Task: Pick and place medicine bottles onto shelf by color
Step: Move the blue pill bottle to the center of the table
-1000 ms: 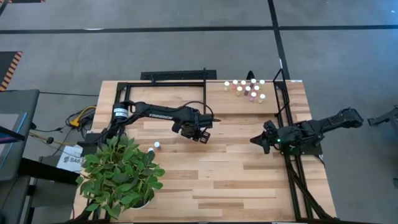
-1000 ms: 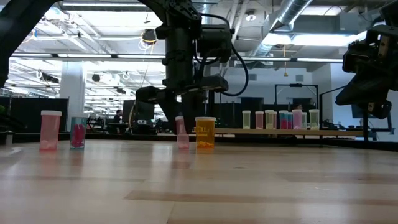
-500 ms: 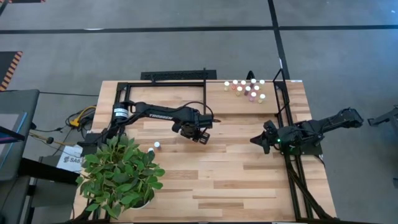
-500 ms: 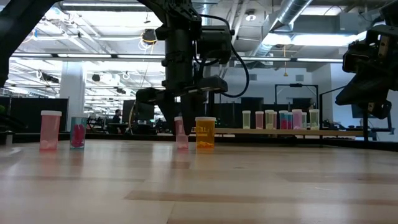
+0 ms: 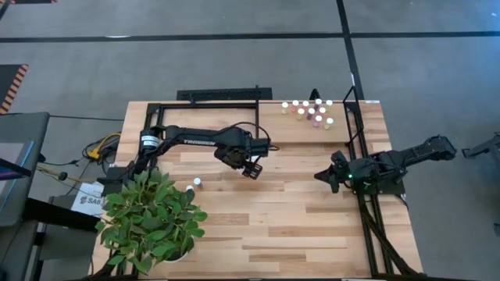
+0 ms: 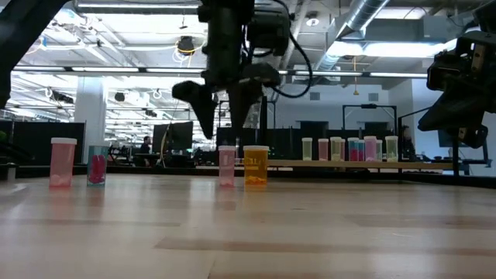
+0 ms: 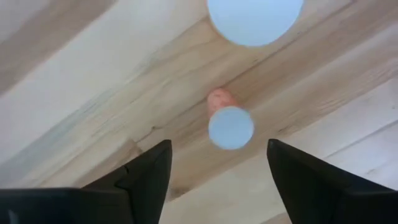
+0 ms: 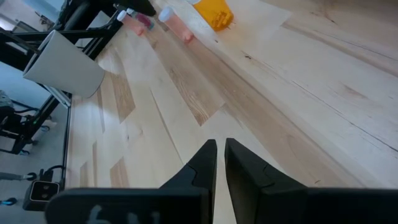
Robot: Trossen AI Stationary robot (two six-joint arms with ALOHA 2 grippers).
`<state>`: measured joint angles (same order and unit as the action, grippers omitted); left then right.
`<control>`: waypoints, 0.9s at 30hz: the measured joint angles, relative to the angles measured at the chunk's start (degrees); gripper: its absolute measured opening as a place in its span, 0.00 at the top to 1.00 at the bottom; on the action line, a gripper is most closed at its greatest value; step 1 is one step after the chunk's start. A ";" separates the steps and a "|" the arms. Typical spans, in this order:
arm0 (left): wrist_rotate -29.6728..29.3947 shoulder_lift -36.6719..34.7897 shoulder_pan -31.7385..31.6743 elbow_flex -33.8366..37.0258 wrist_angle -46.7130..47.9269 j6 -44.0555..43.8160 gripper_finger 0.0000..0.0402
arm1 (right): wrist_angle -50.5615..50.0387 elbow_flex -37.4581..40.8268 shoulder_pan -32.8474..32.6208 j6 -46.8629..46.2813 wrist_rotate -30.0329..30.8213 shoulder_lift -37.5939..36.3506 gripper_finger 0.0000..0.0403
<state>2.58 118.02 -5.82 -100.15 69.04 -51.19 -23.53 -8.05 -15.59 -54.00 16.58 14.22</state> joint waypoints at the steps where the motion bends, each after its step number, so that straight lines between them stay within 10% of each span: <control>1: -0.24 -0.34 0.00 -0.60 1.63 0.13 0.37 | -0.02 0.00 0.00 0.00 0.00 0.00 0.86; 8: -2.93 -6.36 -0.11 2.00 8.31 0.75 0.39 | 0.00 0.02 0.00 0.00 0.00 0.00 0.86; 27: -1.84 -32.68 1.92 42.74 -6.51 -19.51 0.46 | 0.00 0.02 0.00 0.00 -0.02 0.00 0.86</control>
<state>0.74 85.34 -3.91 -57.40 62.53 -70.70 -23.53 -8.04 -15.59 -54.00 16.56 14.22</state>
